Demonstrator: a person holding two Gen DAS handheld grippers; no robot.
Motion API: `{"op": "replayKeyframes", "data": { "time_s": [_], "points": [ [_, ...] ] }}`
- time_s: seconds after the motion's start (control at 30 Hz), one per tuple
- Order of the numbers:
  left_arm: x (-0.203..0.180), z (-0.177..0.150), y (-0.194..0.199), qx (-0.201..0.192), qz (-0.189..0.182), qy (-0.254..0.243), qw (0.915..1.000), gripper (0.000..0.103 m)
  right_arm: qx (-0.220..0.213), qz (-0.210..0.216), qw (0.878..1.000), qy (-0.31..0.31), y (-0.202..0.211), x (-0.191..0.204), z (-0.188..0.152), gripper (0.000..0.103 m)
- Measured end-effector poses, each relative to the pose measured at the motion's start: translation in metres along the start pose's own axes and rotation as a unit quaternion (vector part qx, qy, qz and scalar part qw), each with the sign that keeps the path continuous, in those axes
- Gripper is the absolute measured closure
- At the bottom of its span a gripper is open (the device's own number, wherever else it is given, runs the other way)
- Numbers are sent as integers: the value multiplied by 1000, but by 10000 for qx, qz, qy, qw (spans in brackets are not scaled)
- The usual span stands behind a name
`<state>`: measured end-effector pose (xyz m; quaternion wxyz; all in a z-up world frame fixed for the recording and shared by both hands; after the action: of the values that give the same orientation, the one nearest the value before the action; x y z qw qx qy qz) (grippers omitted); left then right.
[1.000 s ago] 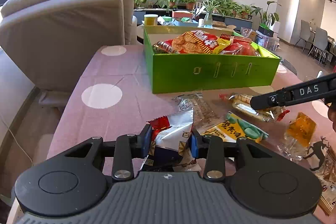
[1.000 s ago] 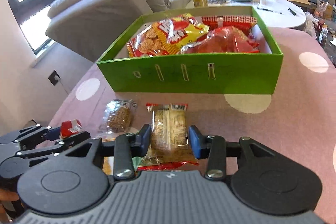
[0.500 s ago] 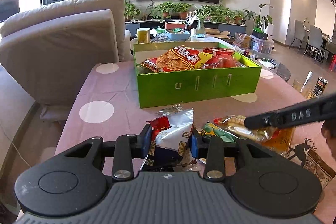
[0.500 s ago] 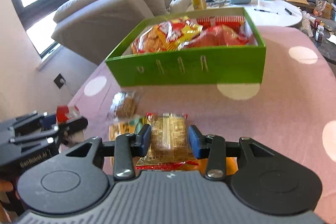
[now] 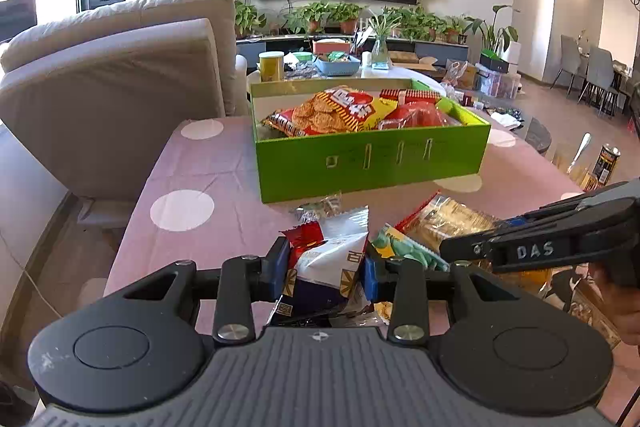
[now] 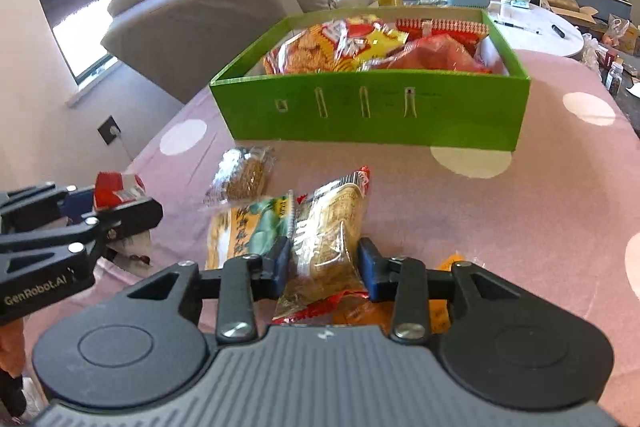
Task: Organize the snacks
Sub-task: 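Carry both packs over the green box and open both grippers to drop them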
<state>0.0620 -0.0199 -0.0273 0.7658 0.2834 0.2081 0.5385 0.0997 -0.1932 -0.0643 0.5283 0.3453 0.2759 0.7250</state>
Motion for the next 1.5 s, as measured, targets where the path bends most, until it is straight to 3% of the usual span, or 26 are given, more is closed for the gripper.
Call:
{"op": "replayKeyframes", "data": {
  "time_s": [0.47,1.07,1.5],
  "points": [
    [-11,14,10,-189,-129,-152,9996,69,-685,266,9971,-191,44,0,20,39],
    [-16,80,-13,-337,-245,-509,9978,69,-1163,163,9930,-87,53,-11,82,39],
    [-7,132,-56,-247,-145,-583,9979,69,-769,59,9961,-426,20,-40,138,39]
  ]
}}
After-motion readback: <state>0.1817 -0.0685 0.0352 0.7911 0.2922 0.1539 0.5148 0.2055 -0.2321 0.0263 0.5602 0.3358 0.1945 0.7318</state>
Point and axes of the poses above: each gripper's, at about its wrist camera, not at the fingertips, and y roughly against the way its jaws point, x to its left, z to its top, the point moved 4 cm from there along -y, roughly the way its jaws point, and after that the axes turned 9 degrees about x, right-handed, at the moved point
